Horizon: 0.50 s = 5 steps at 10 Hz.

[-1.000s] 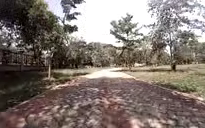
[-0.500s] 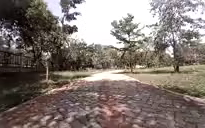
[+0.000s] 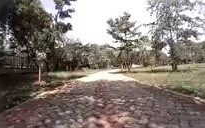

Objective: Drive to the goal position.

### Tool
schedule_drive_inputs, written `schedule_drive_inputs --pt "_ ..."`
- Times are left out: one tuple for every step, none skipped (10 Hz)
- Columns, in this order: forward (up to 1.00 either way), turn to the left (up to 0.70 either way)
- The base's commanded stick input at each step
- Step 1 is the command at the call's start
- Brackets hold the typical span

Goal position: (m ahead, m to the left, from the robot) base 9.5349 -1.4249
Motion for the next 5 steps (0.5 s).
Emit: schedule_drive_inputs --pt "0.70 0.00" --pt "0.70 0.00" --pt "0.70 0.00" --pt "0.70 0.00" --pt "0.70 0.00"
